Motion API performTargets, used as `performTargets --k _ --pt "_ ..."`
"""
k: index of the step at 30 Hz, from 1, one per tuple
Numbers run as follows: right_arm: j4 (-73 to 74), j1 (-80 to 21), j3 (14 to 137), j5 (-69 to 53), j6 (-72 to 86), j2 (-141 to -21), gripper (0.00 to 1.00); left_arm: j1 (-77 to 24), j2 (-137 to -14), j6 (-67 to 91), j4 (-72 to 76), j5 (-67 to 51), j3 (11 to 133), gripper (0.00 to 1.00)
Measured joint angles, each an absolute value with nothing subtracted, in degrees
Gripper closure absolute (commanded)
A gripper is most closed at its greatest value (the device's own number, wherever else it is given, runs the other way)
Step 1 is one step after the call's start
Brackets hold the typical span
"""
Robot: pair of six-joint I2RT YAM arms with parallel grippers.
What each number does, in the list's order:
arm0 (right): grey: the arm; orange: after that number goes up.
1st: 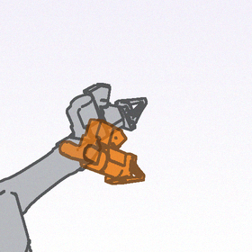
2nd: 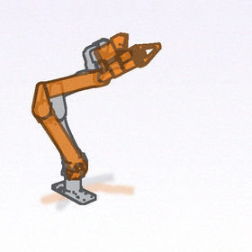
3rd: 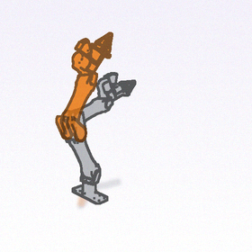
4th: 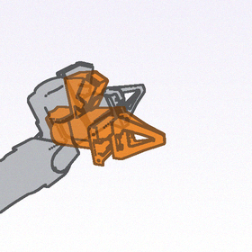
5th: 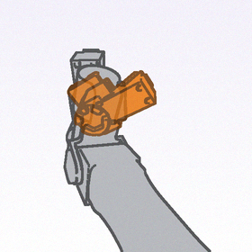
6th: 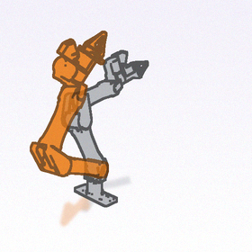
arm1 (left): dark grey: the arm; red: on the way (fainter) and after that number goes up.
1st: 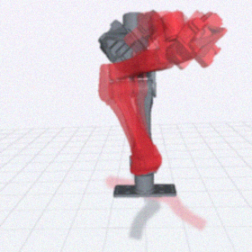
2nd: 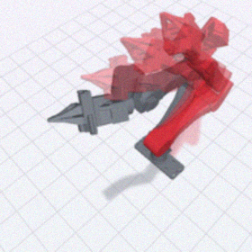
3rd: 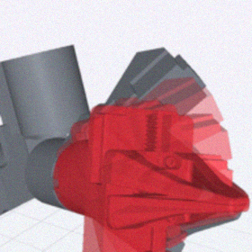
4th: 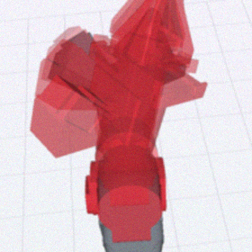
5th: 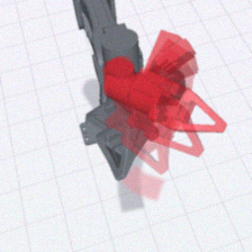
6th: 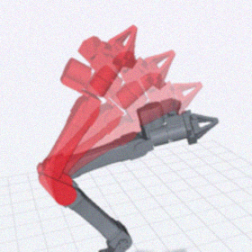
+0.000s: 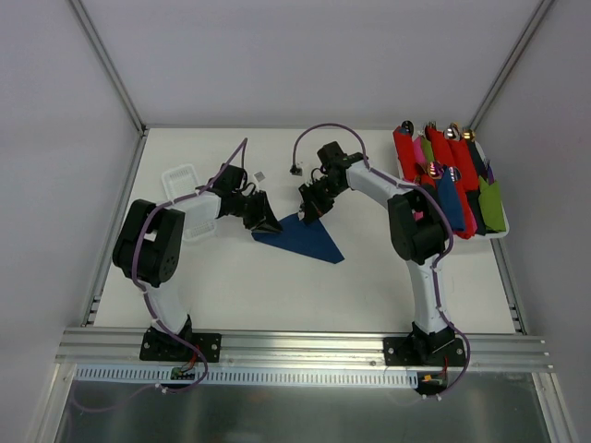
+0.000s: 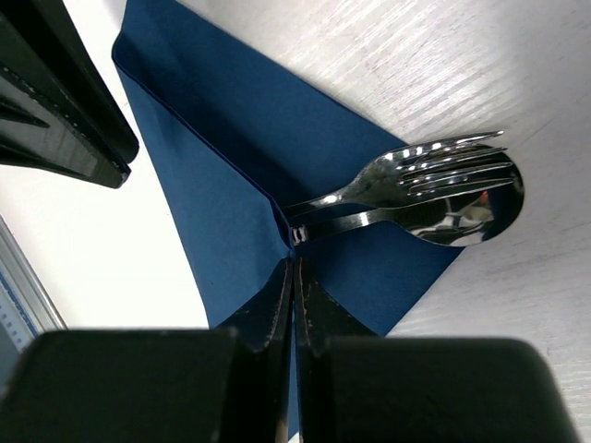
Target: Place the utensils on the paper napkin and roll it up
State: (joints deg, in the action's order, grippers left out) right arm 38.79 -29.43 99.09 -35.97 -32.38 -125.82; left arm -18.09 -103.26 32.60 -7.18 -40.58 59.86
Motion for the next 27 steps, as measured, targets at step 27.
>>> performTargets --k 27 --pt "38.3 -28.7 103.0 -35.2 -31.9 -129.4 0.98 -18.8 -111.3 34.0 -4.9 -43.3 61.4 1.00"
